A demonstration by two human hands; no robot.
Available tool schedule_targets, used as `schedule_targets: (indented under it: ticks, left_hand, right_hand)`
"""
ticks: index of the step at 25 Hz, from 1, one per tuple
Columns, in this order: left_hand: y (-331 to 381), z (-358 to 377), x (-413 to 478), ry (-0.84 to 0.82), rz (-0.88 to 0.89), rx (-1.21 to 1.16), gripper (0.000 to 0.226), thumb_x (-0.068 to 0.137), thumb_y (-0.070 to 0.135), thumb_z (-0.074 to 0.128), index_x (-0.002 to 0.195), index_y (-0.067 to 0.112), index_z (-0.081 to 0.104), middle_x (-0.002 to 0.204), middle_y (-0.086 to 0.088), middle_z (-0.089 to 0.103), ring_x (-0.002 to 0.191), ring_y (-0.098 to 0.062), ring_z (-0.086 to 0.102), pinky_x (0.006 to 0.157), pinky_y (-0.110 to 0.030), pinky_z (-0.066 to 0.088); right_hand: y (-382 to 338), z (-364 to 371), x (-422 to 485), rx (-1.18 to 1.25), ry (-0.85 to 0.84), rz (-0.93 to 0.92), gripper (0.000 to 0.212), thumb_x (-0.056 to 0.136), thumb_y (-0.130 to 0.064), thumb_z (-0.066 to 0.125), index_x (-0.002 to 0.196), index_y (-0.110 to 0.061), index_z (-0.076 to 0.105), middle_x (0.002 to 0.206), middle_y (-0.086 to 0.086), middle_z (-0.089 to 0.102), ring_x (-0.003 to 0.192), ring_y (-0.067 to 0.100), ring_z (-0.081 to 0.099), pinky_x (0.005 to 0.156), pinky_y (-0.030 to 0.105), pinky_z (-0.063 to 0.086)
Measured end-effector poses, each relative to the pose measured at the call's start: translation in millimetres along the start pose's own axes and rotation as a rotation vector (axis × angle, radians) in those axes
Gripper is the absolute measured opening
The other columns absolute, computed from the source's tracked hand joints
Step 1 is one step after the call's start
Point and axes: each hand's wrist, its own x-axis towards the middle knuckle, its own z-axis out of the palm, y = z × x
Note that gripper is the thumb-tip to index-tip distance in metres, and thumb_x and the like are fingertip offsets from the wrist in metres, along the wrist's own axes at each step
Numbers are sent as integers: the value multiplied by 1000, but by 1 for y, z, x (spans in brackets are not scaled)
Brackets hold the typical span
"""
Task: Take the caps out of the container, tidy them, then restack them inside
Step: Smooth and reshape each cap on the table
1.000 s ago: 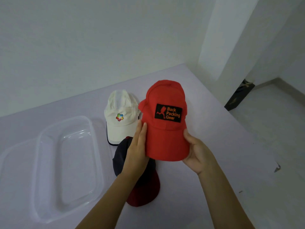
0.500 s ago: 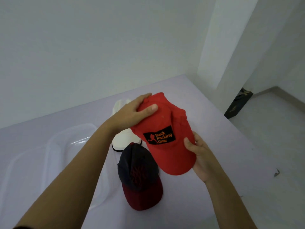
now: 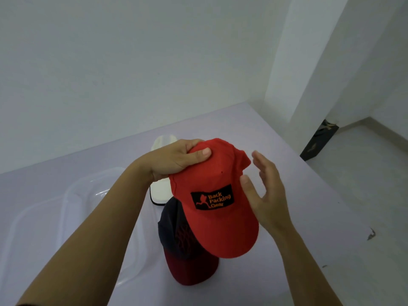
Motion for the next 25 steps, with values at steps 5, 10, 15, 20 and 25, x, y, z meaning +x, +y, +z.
schedule_targets:
  ticks: [5, 10, 15, 20, 25]
  left_hand:
    - [4, 19, 9, -31, 40, -94, 44, 80, 46, 48, 110, 17, 63, 99, -1, 71, 87, -10, 68, 74, -22, 55]
    - [6, 26, 11, 175, 58, 126, 24, 88, 46, 51, 94, 23, 57, 81, 0, 65, 67, -9, 62, 56, -20, 49]
    - [-5, 30, 13, 418, 172, 501, 26, 88, 45, 56, 85, 22, 64, 60, 7, 61, 55, 1, 55, 53, -13, 42]
    - [-21, 44, 14, 504, 198, 626, 44, 85, 58, 46, 72, 21, 66, 59, 3, 62, 60, -14, 58, 60, -37, 48]
    - [-18, 57, 4, 693, 155, 361, 54, 97, 46, 35, 64, 10, 57, 58, 4, 52, 56, -7, 48, 59, -26, 39]
  right_hand:
    - [-18, 3, 20, 211, -268, 39, 46, 88, -51, 41, 121, -22, 56, 116, -10, 63, 107, 2, 58, 88, 21, 50]
    - [-23, 3, 22, 374, -249, 126, 34, 91, -41, 46, 74, -19, 66, 71, 6, 64, 70, 14, 60, 66, 29, 53]
    - [-11, 0, 21, 192, -301, 246, 33, 92, -43, 49, 95, -10, 55, 87, 16, 63, 85, 33, 61, 85, 53, 49]
    - [-11, 1, 27, -21, -308, 220, 27, 92, -47, 47, 99, -29, 66, 92, -6, 71, 89, 10, 66, 84, 36, 53]
    - [-20, 6, 28, -42, -238, 117, 39, 95, -39, 46, 72, -11, 62, 67, 8, 64, 64, 15, 60, 63, 37, 51]
